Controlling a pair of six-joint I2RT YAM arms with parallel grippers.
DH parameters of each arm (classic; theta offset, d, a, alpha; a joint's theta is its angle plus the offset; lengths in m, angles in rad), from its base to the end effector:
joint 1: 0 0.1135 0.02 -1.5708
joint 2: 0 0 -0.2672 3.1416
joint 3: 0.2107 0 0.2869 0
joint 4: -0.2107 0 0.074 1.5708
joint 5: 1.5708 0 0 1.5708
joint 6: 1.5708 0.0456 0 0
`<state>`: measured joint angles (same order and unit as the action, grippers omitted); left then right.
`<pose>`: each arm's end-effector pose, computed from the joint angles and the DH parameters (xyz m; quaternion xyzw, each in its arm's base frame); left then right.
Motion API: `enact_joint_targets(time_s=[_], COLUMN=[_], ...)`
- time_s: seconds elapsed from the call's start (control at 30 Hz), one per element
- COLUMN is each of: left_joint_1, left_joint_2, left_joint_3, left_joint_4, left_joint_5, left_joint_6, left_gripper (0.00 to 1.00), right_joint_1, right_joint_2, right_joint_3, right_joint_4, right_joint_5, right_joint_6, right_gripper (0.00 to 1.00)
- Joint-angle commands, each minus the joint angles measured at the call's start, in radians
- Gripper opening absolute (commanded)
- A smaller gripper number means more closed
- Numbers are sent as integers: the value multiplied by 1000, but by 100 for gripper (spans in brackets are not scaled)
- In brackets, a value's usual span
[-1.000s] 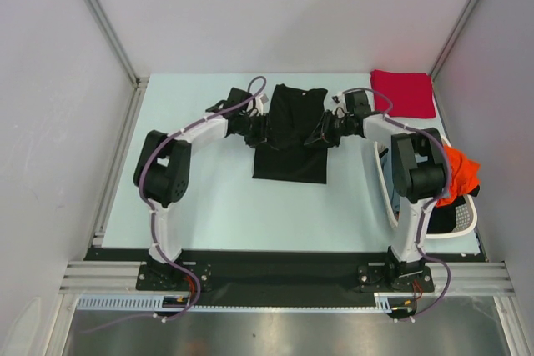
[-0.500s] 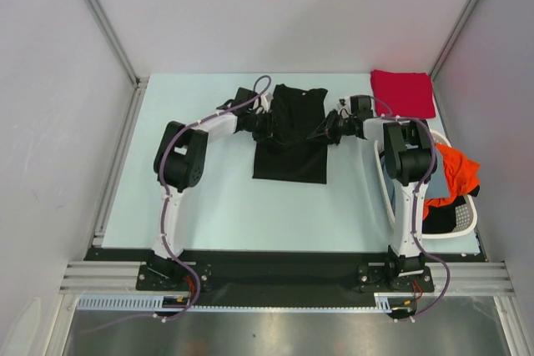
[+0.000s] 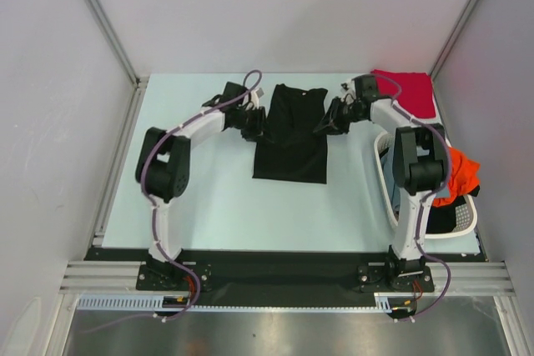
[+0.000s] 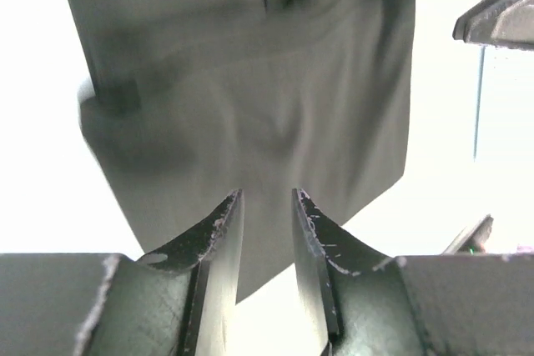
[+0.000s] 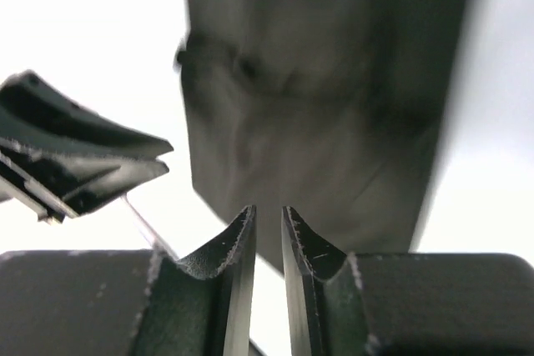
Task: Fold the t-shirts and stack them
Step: Fold the tshirt
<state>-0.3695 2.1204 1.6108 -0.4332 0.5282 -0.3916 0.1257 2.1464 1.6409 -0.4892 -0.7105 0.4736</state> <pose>0.4583 -0.2021 0.1651 0.0705 0.9190 -0.3413 0.1846 0.4914 0.0921 0.1632 0.0583 0.9025 0.3973 0.1560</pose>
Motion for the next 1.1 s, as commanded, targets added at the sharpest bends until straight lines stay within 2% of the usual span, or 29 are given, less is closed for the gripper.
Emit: enact_joint_targets(time_s=[0.0,0.1,0.27,0.5,0.63,0.77,0.87,0.97,1.07], left_joint_1=[-11,-14,-14,-13,-22,-55,-89,-117,-120], left_joint_2=[-154,-198,-163,-105,-151,-267,-323,-314,-245], left_joint_3=[-159,-287,-345,-411,-452,-450,-425,-402,-400], left_joint_4=[52,108,129,108,71,2,-4,54,138], left_joint_5=[29,30,29,-60,-106,-137,-113,-38,29], left_joint_6=[-13,-41,-15,23,59,97,62,-14,-99], left_gripper=[34,33,32,31,30,31,32,32,31], right_joint_1=[86,123,135,69,28,67,103,163,225], right_joint_2=[-147,-163,-175,-204,-255,-373,-388,-349,-241], right_joint_3=[-134,-260,-430,-634,-725,-684,-609,-534,-469], right_joint_4=[-54,44,156,178,158,63,58,115,199], right_joint_5=[-47,-118,-138,-72,-49,-11,-40,-69,-102], right_joint_6=[-66,-23,8,-36,-50,-87,-43,28,115], right_gripper=[25,24,23,22,22,22,22,22,22])
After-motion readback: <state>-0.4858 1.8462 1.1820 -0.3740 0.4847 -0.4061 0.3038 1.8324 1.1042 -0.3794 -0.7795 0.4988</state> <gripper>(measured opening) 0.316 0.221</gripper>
